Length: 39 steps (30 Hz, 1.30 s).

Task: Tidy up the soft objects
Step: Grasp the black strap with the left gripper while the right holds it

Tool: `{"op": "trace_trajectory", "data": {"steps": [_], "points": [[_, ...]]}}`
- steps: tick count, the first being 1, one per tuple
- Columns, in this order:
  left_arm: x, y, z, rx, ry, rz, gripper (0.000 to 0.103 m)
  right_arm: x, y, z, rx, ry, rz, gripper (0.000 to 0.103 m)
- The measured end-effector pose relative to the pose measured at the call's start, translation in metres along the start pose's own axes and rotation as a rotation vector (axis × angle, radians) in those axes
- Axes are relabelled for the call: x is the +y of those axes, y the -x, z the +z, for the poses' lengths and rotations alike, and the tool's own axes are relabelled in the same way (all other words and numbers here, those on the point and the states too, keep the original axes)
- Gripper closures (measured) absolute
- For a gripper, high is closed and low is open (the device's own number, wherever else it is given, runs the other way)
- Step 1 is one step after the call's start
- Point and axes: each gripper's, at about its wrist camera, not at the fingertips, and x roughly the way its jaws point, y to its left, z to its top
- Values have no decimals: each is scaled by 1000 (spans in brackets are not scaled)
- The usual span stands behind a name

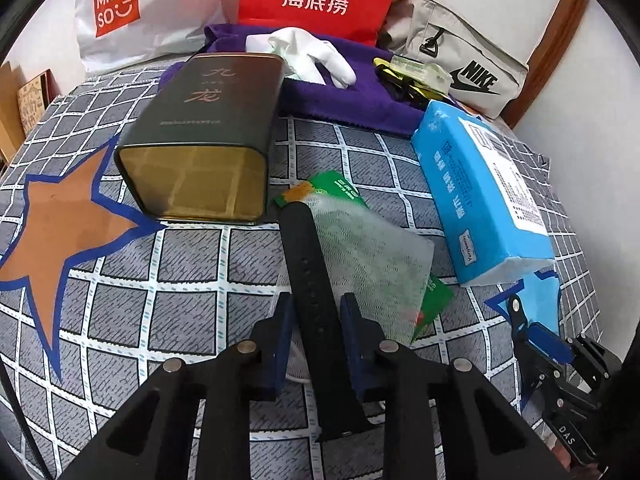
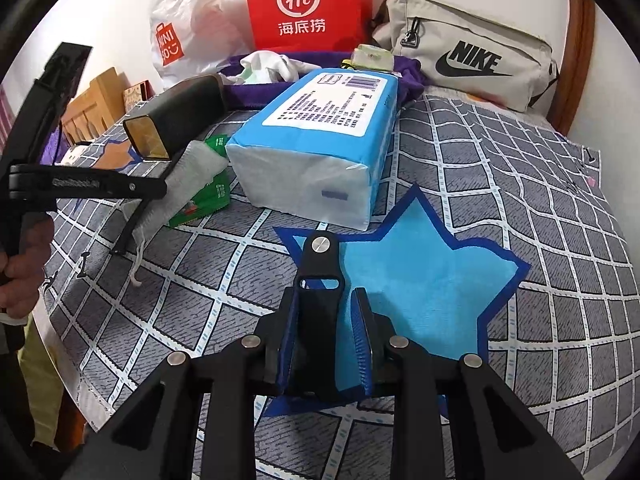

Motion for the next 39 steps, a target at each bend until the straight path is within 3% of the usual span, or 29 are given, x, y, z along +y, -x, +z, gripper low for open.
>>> {"op": "trace_trajectory", "data": {"steps": [11,16,17,18,20,26,28,29,30,35,38,39], "points": [[-2,-2,0,-20,-20,8,82,2,-4,0,-12,26,-12,75],[4,12,-1,-43,3,-14,83,2,-1,0,-26,52,-6,81],[4,16,-2,-48,3,-11,83,1,1,1,-27,45,-1,84],[5,19,-2,-53,7,-13,83,0,5,2,-38,36,-5,100],[5,24,-3,-59,9,-23,83,-1,12,5,-46,27,23,100],[5,33,-7,-57,2,2,83,-5,11,4,9,8,18,98],[5,36,-8,-60,-1,8,83,-11,14,1,4,-39,73,85],[6,37,-9,-60,-1,9,83,-12,13,0,8,-48,80,70],[6,37,-9,-58,0,8,83,-11,11,-2,12,-46,77,64],[5,34,-12,-49,3,9,83,5,2,-8,13,43,-3,63],[4,34,-11,-55,0,5,83,9,1,-9,-2,68,13,82],[4,35,-11,-57,-1,4,83,6,2,-8,2,51,27,82]]}}
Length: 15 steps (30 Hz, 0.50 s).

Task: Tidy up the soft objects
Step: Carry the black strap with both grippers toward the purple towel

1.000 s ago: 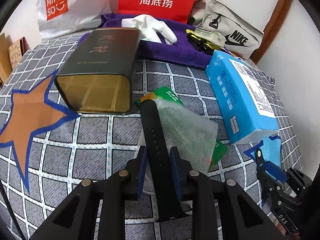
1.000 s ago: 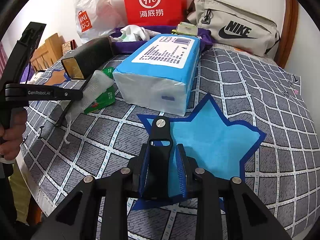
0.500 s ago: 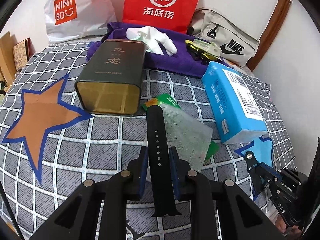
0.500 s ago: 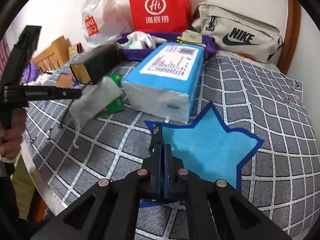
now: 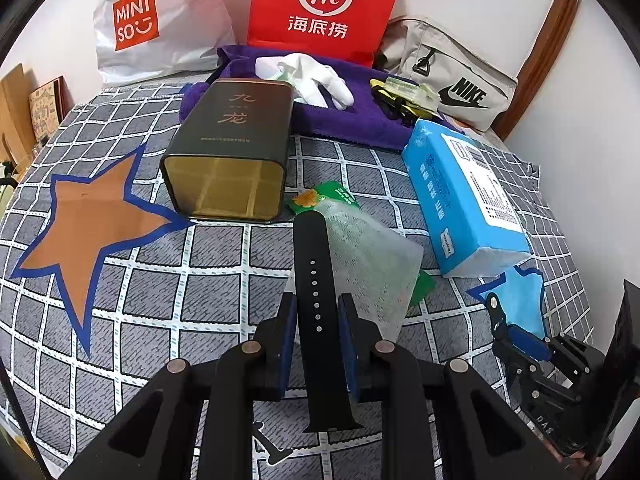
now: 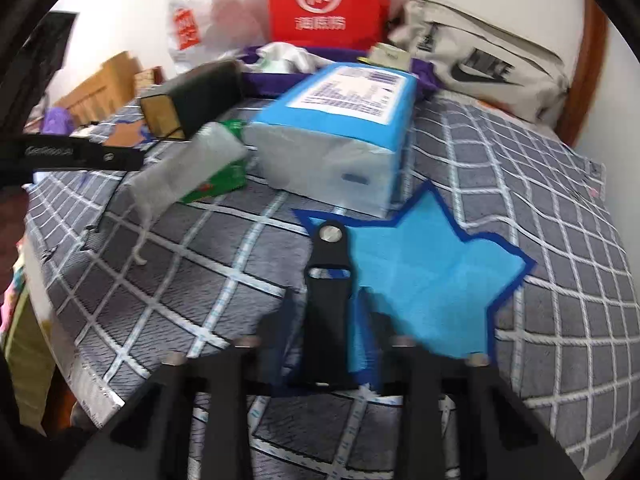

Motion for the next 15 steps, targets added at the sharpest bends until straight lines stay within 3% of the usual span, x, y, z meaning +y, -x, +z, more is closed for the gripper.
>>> {"op": "trace_trajectory", "data": {"steps": [6,15], "points": [[-1,10,6,-15,-7,-5,83,-3,16,9,-22,-27,49,83],[-12,35,25,-69,-39,-8,83,1,55,41,-113,-9,38,83]]}}
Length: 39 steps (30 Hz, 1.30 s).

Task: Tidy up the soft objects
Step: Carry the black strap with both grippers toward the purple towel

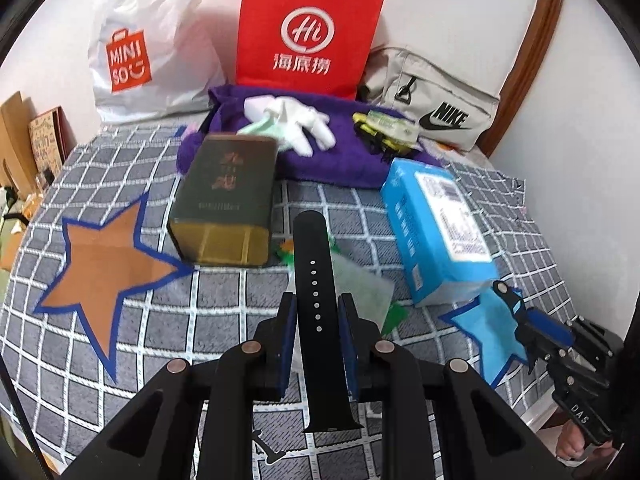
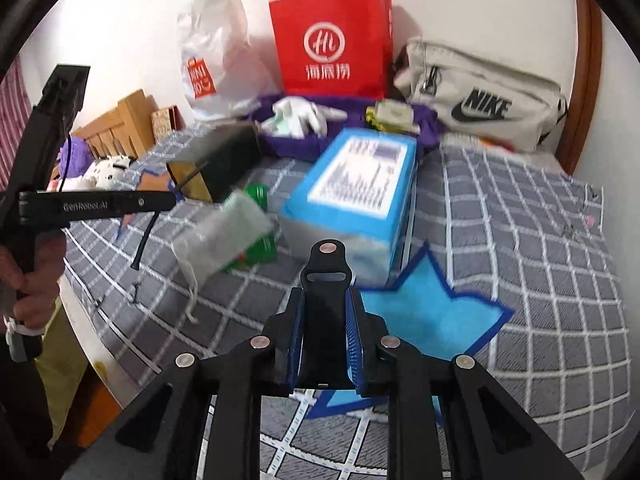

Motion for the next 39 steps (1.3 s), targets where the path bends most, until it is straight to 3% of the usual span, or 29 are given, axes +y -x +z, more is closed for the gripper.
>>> {"op": "trace_trajectory", "data": {"steps": [17,39], "points": [[5,19,55,-62,24,-4,83,-12,19,84,-119,19,8,83],[32,-20,154,-83,31,42,83,-31,-52,204,-170,8,54,83]]}}
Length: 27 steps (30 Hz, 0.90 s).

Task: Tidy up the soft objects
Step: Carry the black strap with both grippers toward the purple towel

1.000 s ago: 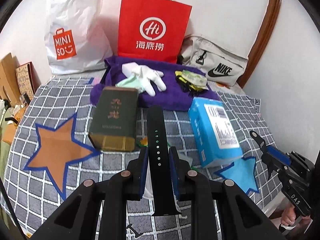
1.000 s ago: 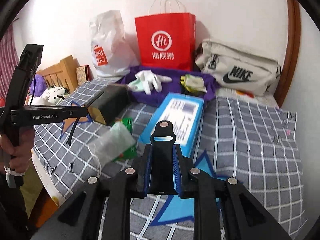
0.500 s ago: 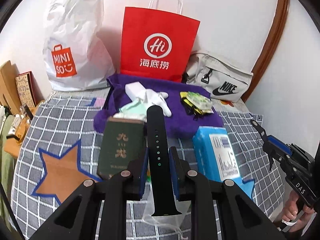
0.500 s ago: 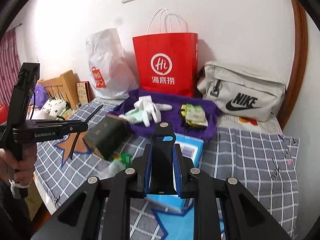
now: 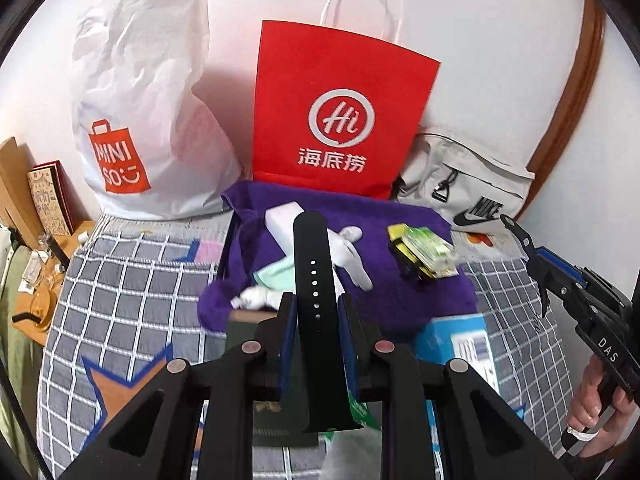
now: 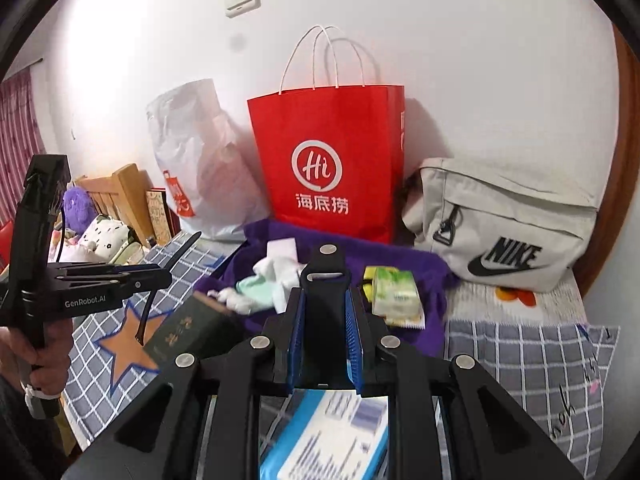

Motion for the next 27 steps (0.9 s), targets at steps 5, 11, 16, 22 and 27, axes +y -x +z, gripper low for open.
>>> {"op": "trace_trajectory", "data": {"steps": [5,11,16,22,27], "points": [[5,-16,17,2,11,3,83,-8,-28,20,12,-2,14,83],[11,-41,34,20,18,2,83,-10,-58,40,10,-5,41,83],[17,-63,41,40,30,-7,83,-19,-93,37,64,-14,36,83],[26,-91,48,63,44,-14,83,-31,-120,24,135,-30,27,83],[31,-110,53,88,61,-24,83,-36,-141,17,193,-13,17,83]]}}
